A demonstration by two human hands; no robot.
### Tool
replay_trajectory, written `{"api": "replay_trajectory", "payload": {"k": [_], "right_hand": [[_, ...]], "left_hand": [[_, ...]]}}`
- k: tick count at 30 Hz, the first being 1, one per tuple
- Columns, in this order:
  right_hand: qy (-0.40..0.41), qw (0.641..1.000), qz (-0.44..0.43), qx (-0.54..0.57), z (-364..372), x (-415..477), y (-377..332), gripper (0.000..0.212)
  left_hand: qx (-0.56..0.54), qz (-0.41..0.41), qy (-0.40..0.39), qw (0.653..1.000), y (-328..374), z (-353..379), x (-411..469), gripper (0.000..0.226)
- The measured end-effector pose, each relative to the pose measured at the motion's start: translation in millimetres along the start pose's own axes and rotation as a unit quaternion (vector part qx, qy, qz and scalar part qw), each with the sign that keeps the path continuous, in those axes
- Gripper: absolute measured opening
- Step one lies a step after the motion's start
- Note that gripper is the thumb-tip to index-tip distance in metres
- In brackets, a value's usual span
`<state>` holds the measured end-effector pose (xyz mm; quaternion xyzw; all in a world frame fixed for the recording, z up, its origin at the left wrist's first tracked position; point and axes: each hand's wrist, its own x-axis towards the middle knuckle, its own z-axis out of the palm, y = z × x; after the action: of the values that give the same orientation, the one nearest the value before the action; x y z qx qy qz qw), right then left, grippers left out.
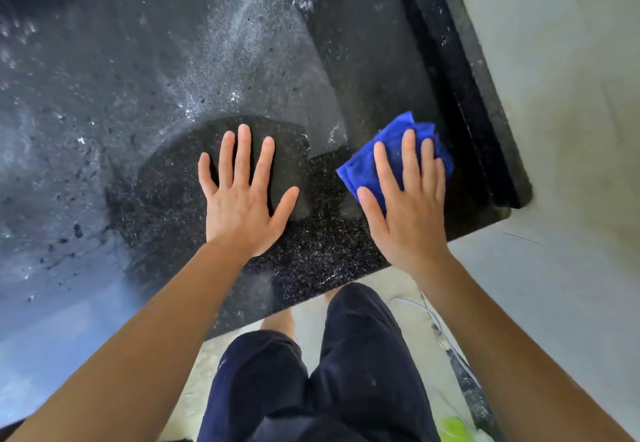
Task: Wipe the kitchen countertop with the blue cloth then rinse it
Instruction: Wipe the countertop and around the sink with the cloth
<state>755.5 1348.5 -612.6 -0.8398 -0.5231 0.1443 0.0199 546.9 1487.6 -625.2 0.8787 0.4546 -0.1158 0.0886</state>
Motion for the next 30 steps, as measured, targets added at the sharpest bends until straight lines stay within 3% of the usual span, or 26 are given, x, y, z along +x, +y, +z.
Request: {"api": "replay_trajectory", "payload": {"k": [4,9,14,18,24,30], "right_hand": [[-0.011,1.0,0.006,-0.028,6,-3,-20,0.066],[0.006,0.998,-0.041,-0.044,4,62,-62,0.066],[0.003,0.997,-0.069,-0.035,-1,161,-135,0.068],[-0.001,0.999,-0.04,-0.033,0,195,-185,0.068],[0.0,0.992,-0.119,-0.04,5,115,-129,0.066],[0.001,0.996,-0.064,-0.055,17,30,-102,0.06]], "left_hand": [[-0.06,0.007,0.024,0.998,-3,1,-2,0.072],[-0.135,0.042,0.051,0.989,-17,-3,-8,0.069],[-0.094,0.001,0.078,0.992,-53,-6,-26,0.065],[-0.048,-0.003,0.051,0.998,-86,0,-45,0.069],[-0.003,0.003,0.01,1.0,-99,10,-46,0.075],[-0.009,0.005,0.002,1.0,-100,12,-45,0.076]]}}
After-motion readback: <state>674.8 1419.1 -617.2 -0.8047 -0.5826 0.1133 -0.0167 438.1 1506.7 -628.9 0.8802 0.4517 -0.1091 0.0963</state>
